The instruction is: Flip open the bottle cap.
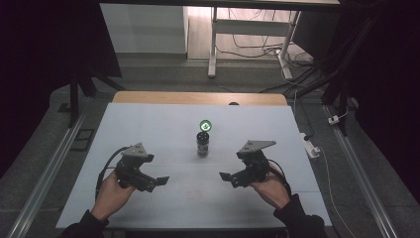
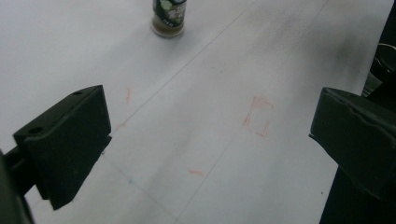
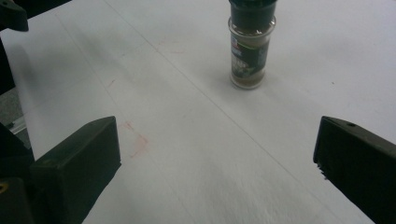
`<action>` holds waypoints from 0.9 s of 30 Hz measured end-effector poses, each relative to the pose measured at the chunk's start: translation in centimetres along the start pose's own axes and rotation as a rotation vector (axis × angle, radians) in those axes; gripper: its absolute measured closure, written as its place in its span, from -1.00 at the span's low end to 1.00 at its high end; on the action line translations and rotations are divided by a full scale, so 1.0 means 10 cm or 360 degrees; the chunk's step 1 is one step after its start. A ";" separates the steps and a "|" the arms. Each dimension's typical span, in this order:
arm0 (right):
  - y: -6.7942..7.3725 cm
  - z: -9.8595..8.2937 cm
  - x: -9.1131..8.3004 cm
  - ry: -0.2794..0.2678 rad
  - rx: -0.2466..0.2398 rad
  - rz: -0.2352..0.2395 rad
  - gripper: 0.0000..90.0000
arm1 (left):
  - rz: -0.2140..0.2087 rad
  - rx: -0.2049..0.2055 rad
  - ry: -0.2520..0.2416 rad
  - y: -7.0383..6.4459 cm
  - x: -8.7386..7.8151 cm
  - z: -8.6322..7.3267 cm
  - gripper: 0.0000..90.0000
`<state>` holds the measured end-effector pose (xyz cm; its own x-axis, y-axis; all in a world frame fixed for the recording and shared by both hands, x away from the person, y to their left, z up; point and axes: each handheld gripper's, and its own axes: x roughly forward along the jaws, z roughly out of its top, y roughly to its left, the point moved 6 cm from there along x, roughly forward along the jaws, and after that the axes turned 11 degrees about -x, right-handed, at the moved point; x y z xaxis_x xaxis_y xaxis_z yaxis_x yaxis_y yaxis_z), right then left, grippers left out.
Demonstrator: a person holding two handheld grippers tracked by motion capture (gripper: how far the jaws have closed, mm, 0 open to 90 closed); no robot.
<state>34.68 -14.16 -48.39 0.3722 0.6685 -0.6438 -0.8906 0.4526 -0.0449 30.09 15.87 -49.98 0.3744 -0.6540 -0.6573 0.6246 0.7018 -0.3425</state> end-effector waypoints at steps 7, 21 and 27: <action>-0.03 -0.16 -0.22 -0.0014 0.0039 -0.0079 -1.00 | 0.0038 -0.0083 -0.0062 0.06 -0.22 -0.17 -1.00; -0.14 -0.58 -0.66 -0.0037 0.0175 -0.0267 -1.00 | 0.0126 -0.0285 -0.0197 0.25 -0.67 -0.60 -1.00; -0.19 -0.79 -0.84 -0.0018 0.0239 -0.0350 -1.00 | 0.0190 -0.0335 -0.0205 0.32 -0.78 -0.77 -1.00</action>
<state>31.17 -25.26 -48.95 0.5560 0.5508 -0.6225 -0.7396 0.6696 -0.0680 23.87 25.39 -51.09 0.5294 -0.5841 -0.6152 0.4197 0.8106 -0.4084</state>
